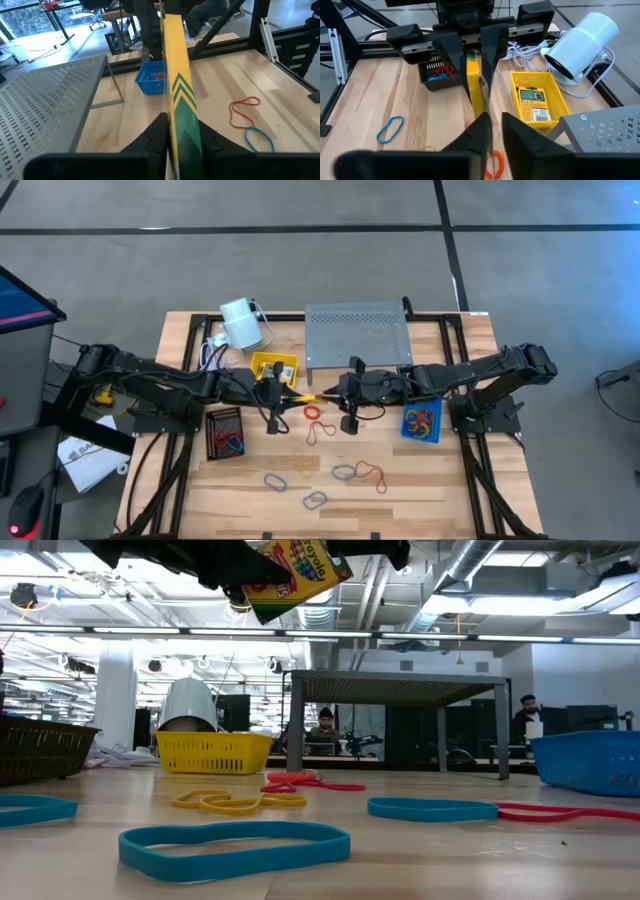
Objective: Pick & Place Office Desk Supplies
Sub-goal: Put the crayon box into the yellow bin
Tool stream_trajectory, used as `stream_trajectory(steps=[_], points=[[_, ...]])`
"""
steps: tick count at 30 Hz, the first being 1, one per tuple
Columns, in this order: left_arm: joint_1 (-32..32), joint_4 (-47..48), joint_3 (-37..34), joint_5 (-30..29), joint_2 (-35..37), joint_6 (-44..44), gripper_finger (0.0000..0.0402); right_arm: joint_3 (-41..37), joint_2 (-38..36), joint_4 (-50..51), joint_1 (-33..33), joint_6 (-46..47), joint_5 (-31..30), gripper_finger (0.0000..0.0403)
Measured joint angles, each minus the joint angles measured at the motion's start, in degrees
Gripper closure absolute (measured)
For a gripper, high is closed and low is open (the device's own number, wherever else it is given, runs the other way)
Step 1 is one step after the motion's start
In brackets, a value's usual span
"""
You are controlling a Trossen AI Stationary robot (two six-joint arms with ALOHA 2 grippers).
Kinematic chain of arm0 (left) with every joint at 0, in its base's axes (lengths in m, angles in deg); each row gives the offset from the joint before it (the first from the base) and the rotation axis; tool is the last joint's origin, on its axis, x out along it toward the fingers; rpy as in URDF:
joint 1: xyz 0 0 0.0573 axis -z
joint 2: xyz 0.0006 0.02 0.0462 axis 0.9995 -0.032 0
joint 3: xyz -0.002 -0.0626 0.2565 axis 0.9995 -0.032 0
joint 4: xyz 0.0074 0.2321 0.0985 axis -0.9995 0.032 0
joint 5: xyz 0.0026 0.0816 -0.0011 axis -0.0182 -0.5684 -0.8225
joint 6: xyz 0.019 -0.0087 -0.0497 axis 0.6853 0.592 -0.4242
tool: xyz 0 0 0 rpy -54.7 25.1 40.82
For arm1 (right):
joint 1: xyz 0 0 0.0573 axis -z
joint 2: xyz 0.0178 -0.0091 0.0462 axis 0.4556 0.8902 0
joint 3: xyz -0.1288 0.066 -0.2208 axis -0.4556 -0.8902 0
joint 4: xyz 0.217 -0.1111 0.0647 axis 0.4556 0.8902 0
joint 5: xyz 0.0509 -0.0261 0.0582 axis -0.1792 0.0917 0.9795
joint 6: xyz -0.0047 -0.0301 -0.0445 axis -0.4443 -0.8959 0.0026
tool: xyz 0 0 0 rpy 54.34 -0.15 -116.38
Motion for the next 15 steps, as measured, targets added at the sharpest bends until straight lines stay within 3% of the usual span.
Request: stream_trajectory(steps=[9,15], points=[[0.0,0.7,0.0,-0.6,0.0,0.0,0.0377,0.0,0.0,-0.7,1.2,3.0,-0.1,0.0215],[0.0,4.7,-0.1,-4.3,1.7,0.0,0.0377,0.0,-0.4,-2.6,1.3,2.8,-0.1,0.0184]])
